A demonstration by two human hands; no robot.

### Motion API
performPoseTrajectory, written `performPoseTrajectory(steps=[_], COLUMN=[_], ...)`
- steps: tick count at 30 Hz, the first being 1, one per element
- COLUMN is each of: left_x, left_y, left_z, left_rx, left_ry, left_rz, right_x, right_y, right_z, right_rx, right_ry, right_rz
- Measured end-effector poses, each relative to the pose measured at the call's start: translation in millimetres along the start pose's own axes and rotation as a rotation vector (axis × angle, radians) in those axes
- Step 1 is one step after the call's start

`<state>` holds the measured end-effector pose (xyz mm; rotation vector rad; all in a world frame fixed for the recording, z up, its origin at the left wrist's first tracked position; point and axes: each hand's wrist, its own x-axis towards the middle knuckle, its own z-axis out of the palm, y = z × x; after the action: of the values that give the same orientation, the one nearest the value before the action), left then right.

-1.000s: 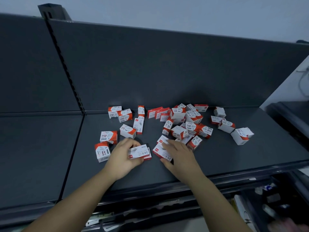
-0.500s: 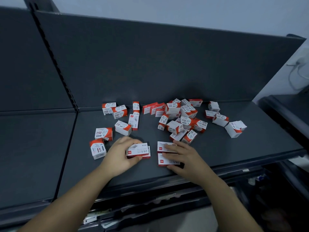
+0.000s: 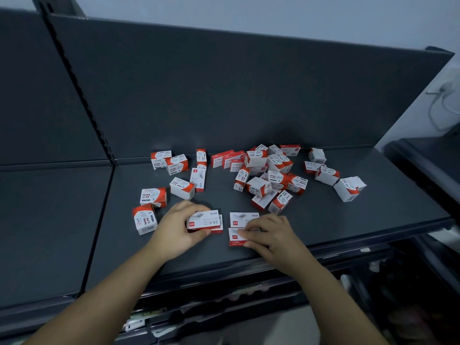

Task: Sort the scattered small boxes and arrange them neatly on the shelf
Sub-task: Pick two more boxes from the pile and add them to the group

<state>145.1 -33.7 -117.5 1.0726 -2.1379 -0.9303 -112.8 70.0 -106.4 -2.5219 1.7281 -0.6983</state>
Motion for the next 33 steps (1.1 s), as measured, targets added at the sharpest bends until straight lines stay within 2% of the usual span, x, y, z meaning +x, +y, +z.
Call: performPoseTrajectory(steps=[6,12,15,20,24,33], left_x=[-1,-2,-1,-1,-2,-3], left_y=[1,3,4,4,5,7], left_z=[-1,-1,-1,-2,-2,-4], left_rx=[-0.010,-0.015,-0.012,-0.011,-0.010,0.017], left_ry=[-0.004,0.000,-0.001,0.004,0.008,0.030], left_rz=[0.002,-0.011,-0.017,-0.014,-0.019,-0.045], right_x=[1,14,16,32,40,36], right_y=[-7,-13,-15,-13,-18,-17], right_z=[0,-13,-14,-26,-15,-14], right_rx=[0.134,0.092,0.064,0.073,0.029,0.196], right_ry=[-0.012,-0.186,-0.107,0.068,-0.087,-0.149], right_rz=[0.074,0.146,0.069,0.176,0.346,0.519])
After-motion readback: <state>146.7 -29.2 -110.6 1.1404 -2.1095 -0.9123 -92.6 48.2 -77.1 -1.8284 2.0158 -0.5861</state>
